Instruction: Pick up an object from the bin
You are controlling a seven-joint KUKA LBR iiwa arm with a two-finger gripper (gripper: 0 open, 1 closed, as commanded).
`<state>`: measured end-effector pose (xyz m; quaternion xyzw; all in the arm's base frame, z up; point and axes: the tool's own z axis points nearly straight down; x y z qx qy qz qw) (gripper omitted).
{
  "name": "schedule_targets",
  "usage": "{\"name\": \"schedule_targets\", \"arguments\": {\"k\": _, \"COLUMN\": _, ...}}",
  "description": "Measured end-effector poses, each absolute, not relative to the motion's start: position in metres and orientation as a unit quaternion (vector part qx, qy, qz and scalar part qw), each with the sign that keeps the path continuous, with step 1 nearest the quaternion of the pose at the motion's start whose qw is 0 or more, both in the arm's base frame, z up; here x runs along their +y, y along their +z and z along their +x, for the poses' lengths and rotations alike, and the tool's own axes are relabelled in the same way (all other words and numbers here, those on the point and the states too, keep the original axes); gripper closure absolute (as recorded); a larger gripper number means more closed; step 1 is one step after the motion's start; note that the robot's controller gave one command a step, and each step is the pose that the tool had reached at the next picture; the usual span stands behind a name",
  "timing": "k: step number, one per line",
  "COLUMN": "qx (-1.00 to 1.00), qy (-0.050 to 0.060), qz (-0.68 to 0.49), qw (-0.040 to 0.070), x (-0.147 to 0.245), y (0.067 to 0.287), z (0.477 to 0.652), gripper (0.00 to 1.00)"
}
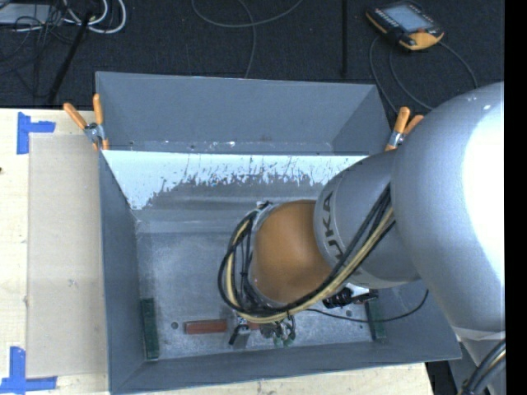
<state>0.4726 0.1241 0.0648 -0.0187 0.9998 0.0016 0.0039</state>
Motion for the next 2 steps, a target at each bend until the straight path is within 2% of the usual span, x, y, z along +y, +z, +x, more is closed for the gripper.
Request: {"name": "schedule_targets", "arguments": {"k": 2, "qx": 1.000, "qy": 0.001, "qz": 0.016, "qw": 0.001, "x": 0.1236, "y": 0.0683, "z": 0.4710, "gripper": 1.00}}
